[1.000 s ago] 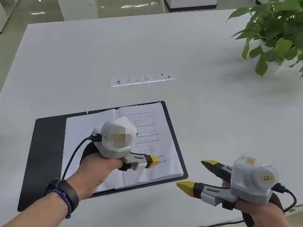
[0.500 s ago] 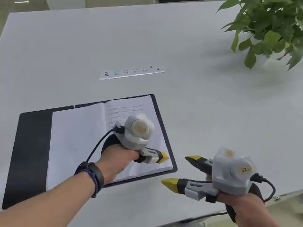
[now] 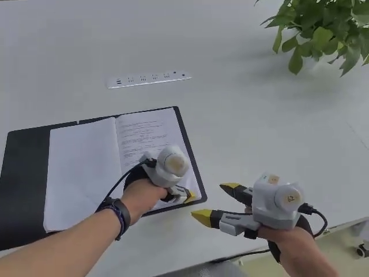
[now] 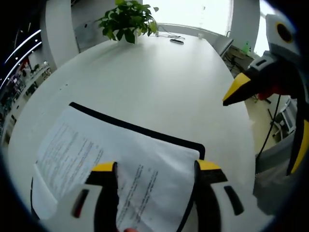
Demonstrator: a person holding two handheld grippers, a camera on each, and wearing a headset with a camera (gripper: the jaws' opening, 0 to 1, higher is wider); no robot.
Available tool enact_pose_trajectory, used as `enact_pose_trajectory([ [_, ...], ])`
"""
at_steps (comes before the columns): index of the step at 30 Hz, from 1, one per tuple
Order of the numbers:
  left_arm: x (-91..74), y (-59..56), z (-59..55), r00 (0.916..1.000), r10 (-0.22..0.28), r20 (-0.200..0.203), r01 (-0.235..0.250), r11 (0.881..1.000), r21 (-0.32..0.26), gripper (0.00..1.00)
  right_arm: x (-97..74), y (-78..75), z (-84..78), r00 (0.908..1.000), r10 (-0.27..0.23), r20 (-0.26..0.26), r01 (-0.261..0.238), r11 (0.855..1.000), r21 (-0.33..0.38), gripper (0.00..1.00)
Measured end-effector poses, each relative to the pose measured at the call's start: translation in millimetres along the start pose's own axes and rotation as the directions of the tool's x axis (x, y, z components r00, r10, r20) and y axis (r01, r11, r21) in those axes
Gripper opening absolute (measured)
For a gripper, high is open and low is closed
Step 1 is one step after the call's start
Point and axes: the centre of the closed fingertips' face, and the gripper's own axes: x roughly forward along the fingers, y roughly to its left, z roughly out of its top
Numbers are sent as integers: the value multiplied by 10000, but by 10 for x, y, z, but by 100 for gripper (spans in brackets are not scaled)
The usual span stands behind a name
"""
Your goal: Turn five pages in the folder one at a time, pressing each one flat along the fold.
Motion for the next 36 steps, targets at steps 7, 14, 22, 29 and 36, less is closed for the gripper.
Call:
enact_pose_trajectory([
  [7, -18, 51, -4, 9997, -168, 155, 167, 9998, 100, 58, 60, -8, 0, 9999, 86, -91, -86, 10000, -49, 63],
  [14, -21, 77, 4, 9996, -155, 240, 158, 9998, -106, 53, 148, -107, 59, 10000, 79, -42, -79, 9999, 70, 59],
  [22, -40, 85, -6, 9992, -180, 354, 189, 9995, -258, 51, 298, -331, 277, 9985, -141, 527, 100, 9968, 787, 47],
  [29, -53, 105, -15, 9986, -221, 472, 241, 9989, -414, 49, 554, -415, 334, 9988, 161, 457, -212, 9934, 1126, 41],
  [36, -59, 110, -10, 9972, -294, 682, 336, 9975, -620, 48, 872, -473, 340, 9990, 368, 269, -412, 9819, 1850, 36],
])
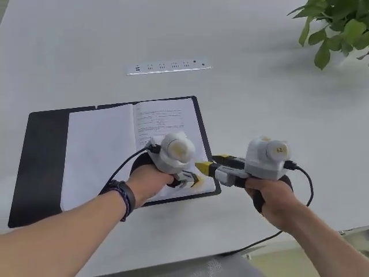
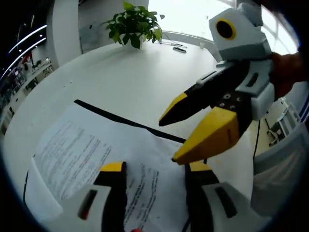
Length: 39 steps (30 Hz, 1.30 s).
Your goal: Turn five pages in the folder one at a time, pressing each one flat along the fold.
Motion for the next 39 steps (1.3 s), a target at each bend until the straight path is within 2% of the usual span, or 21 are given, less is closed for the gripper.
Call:
enact_pose_trajectory([
  [6, -15, -4, -7, 10000, -46, 54, 47, 9999, -127, 48, 132, -4, 7, 9994, 286, -177, -280, 9990, 349, 37],
  [13, -30, -3, -14, 9998, -91, 156, 96, 9995, -297, 48, 142, -5, -17, 9987, 455, -226, -438, 9967, 681, 34],
  [19, -86, -56, -30, 9995, -275, 139, 280, 9987, -425, 54, 101, 14, -102, 9977, 570, -373, -537, 9951, 835, 33],
  [24, -182, -54, -53, 9990, -248, 383, 278, 9963, -812, 57, 39, 7, -124, 9976, 632, -273, -601, 9930, 1021, 26],
  [32, -402, -2, -82, 9967, 160, 799, -54, 9913, -1316, 60, 4, 63, -178, 9970, 723, -271, -688, 9911, 1136, 15],
  [39, -532, 63, -155, 9948, 493, 889, -334, 9846, -1718, 62, 36, 137, -176, 9969, 736, -259, -698, 9893, 1278, 4],
])
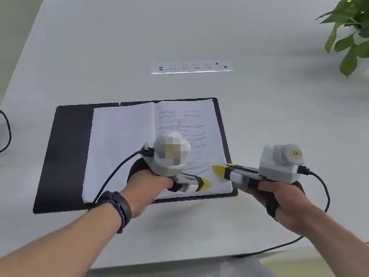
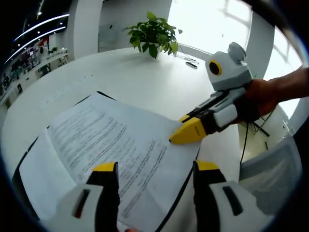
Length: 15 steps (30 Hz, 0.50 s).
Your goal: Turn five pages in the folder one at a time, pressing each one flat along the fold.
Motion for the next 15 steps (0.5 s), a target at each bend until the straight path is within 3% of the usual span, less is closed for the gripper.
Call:
enact_pose_trajectory([
  [15, -423, 233, -87, 9949, 864, 516, -823, 9936, -768, 63, 110, 196, 83, 9998, 71, 182, -69, 9999, -96, 0],
])
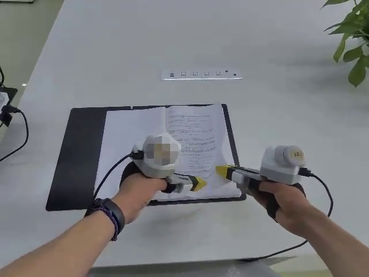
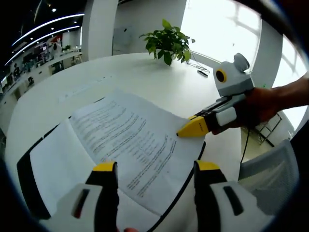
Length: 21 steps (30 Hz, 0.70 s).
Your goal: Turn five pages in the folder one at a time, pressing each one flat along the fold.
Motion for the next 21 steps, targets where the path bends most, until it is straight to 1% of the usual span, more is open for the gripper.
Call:
enact_pose_trajectory([
  [3, -88, 61, -46, 9999, 146, 83, -145, 9997, -182, 63, 24, 46, 21, 10000, 31, 32, -31, 10000, -29, 0],
  [5, -127, 95, -70, 9997, 224, 98, -222, 9996, -194, 63, 39, 70, 33, 10000, 73, 47, -73, 10000, -57, 0],
  [10, -290, 189, -116, 9985, 491, 235, -484, 9984, -299, 63, 79, 151, 84, 9999, 145, 63, -144, 9998, -162, 0],
  [12, -368, 267, -152, 9974, 657, 302, -645, 9972, -391, 63, 96, 180, 106, 9998, 160, 84, -158, 9997, -209, 0],
  [15, -453, 325, -188, 9963, 775, 369, -756, 9959, -487, 64, 131, 240, 130, 9998, 211, 69, -208, 9992, -332, 0],
  [18, -550, 394, -261, 9952, 915, 343, -899, 9949, -458, 64, 159, 371, 162, 9994, 342, 63, -338, 9977, -590, 0],
  [21, -675, 479, -337, 9931, 1118, 360, -1094, 9920, -623, 64, 203, 428, 156, 9992, 397, 12, -395, 9967, -711, 0],
])
